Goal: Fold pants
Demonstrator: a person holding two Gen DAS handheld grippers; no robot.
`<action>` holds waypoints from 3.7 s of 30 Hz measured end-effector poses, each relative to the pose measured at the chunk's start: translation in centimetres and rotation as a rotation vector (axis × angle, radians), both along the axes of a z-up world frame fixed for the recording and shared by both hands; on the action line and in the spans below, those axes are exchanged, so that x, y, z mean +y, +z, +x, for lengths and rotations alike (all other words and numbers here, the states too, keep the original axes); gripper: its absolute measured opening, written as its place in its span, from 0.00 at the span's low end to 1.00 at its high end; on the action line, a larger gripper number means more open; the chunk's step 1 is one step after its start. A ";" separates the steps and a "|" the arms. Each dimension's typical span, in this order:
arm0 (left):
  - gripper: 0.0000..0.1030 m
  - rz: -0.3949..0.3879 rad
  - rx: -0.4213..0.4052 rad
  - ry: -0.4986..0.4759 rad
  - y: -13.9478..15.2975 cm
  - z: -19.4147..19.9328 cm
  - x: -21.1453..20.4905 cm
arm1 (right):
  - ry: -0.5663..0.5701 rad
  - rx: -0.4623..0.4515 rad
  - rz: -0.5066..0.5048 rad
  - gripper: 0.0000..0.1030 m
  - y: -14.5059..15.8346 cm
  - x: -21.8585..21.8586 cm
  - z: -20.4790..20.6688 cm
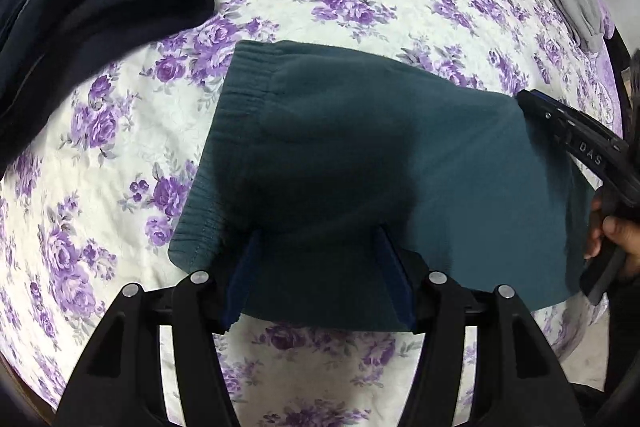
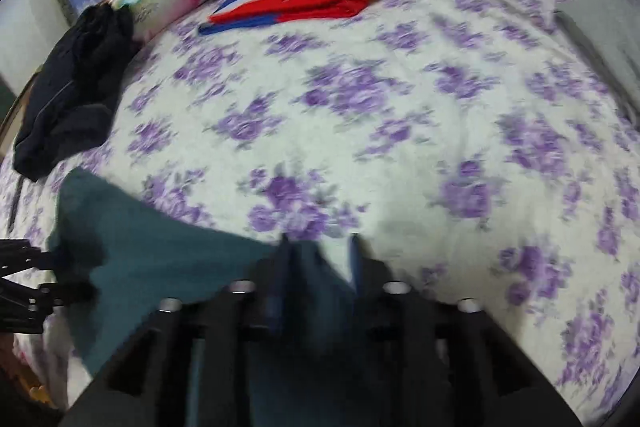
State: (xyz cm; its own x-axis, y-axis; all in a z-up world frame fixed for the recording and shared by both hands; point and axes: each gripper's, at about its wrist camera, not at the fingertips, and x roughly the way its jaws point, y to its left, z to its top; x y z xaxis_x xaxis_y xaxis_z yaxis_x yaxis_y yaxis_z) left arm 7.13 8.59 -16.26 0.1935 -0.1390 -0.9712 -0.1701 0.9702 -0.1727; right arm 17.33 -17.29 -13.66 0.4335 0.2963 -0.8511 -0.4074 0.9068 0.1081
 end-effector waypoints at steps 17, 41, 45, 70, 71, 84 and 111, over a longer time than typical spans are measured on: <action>0.71 0.159 -0.011 -0.030 0.4 0.9 -0.1 | -0.588 0.029 0.282 0.30 0.2 -28.6 -12.3; 0.71 0.014 0.031 -0.103 -0.4 0.5 -7.8 | -1.042 -0.023 0.323 0.07 0.3 -47.4 -18.5; 0.72 0.029 0.034 -0.107 -0.7 1.3 -8.2 | -1.031 -0.062 0.373 0.07 2.9 -47.4 -21.1; 0.78 0.046 0.021 -0.118 -0.8 1.3 -6.8 | -1.220 0.064 0.505 0.16 -3.6 -45.4 -21.0; 0.79 0.055 0.020 -0.119 -0.9 1.4 -6.9 | -1.191 0.083 0.504 0.07 -3.7 -45.1 -20.5; 0.80 -0.069 -0.019 -0.008 1.3 0.2 -4.5 | -0.819 -0.046 0.668 0.07 8.7 -33.3 -17.7; 0.80 -0.107 -0.075 -0.225 3.6 0.7 -11.6 | -0.646 0.136 0.402 0.66 0.7 -25.3 -8.4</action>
State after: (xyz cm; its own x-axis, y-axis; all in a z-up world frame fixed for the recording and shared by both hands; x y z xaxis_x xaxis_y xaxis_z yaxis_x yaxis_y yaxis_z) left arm 7.88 -3.03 -12.62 0.2173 -0.2879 -0.9327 0.0651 0.9576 -0.2805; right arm 8.93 -42.63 -12.92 0.5251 0.3178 -0.7895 0.2297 0.8403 0.4910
